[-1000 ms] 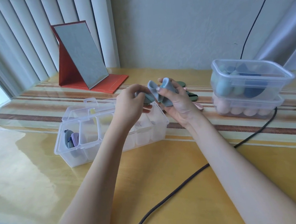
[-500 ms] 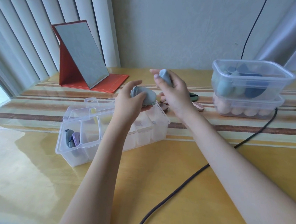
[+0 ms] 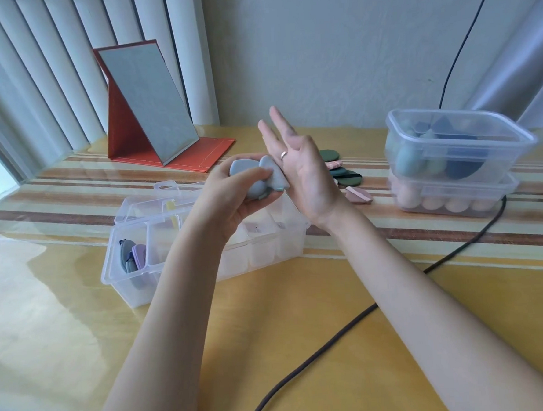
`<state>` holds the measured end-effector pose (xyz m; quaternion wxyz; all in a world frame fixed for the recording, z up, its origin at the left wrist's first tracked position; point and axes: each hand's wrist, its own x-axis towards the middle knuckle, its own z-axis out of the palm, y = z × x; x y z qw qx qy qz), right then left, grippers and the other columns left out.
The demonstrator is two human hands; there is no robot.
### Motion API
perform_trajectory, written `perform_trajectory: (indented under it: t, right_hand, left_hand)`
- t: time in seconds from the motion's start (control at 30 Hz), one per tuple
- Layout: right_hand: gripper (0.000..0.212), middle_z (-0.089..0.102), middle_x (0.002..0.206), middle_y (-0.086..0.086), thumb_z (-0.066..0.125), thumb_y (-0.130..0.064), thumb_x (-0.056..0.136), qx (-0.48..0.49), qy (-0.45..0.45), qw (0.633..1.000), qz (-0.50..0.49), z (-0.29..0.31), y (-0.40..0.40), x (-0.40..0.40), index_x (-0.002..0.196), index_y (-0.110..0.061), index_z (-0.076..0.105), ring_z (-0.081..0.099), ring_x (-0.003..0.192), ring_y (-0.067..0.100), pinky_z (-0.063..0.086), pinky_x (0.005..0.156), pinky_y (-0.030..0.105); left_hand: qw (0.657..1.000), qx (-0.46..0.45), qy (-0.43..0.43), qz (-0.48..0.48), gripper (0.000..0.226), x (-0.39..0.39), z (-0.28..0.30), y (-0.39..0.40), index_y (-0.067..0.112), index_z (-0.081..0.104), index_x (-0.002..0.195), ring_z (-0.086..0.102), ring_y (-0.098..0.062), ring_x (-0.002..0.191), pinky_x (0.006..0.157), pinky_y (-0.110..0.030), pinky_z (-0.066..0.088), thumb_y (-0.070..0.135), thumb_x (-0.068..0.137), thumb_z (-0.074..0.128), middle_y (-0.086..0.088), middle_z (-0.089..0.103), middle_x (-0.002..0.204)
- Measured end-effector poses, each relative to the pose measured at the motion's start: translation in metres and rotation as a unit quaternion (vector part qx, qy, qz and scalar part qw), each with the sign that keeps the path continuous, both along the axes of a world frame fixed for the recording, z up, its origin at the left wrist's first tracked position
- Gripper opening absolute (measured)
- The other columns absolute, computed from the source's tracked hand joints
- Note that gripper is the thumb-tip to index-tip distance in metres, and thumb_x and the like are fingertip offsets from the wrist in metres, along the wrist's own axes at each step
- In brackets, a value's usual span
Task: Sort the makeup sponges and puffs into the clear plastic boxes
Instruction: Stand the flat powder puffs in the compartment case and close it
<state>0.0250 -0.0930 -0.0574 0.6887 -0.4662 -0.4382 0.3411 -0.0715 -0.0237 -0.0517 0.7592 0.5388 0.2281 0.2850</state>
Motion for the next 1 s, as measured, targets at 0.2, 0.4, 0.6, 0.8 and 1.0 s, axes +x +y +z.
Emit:
perform_trajectory:
  t: [0.2,0.4,0.6,0.8,1.0]
  right_hand:
    - [0.053,0.028,0.156,-0.002,0.039,-0.027,0.103,-0.134,-0.074,0.978,-0.145,-0.023,0.004,0.014,0.152,-0.022,0.021,0.030,0.141,0.011,0.025,0.116,0.032]
    - [0.024,0.062,0.113,0.009,0.048,-0.012,0.100,-0.135,0.077,0.986,-0.064,-0.040,-0.001,0.034,0.120,-0.017,0.061,0.059,0.105,0.024,0.054,0.077,0.028]
    - [0.023,0.044,0.144,0.025,0.044,-0.012,0.102,-0.143,0.070,0.987,-0.013,-0.035,0.006,0.013,0.119,-0.020,0.057,0.049,0.131,0.029,0.043,0.102,0.034]
    - [0.029,0.069,0.109,0.013,0.032,-0.015,0.105,-0.028,0.270,0.950,-0.157,-0.019,-0.009,0.040,0.103,-0.013,0.061,0.072,0.088,0.019,0.060,0.067,0.028]
    - [0.033,0.069,0.104,0.014,0.031,-0.024,0.105,-0.043,0.325,0.933,-0.147,-0.027,-0.016,0.042,0.108,-0.009,0.061,0.070,0.090,0.021,0.059,0.072,0.028]
  left_hand:
    - [0.956,0.202,0.061,0.204,0.015,0.002,-0.009,0.001,0.014,0.058,0.081,0.058,-0.014,0.079,0.050,-0.022,0.055,-0.001,0.078,0.060,0.002,0.054,0.085]
    - [0.938,0.216,0.098,0.252,0.011,-0.008,-0.014,0.007,0.015,0.057,0.079,0.055,-0.011,0.075,0.051,-0.025,0.057,0.005,0.077,0.061,0.004,0.053,0.081]
    - [0.921,0.219,0.124,0.296,0.011,-0.035,-0.019,0.017,0.019,0.058,0.082,0.059,-0.021,0.090,0.057,-0.030,0.058,0.012,0.075,0.064,-0.001,0.056,0.089]
    - [0.916,0.228,0.136,0.301,0.013,-0.038,-0.016,0.012,0.016,0.058,0.089,0.058,-0.018,0.089,0.062,-0.032,0.060,0.014,0.077,0.065,0.003,0.055,0.088]
    - [0.938,0.167,0.120,0.280,0.012,-0.038,-0.010,0.012,0.016,0.058,0.085,0.057,-0.017,0.087,0.049,-0.020,0.053,0.009,0.078,0.065,-0.003,0.055,0.094]
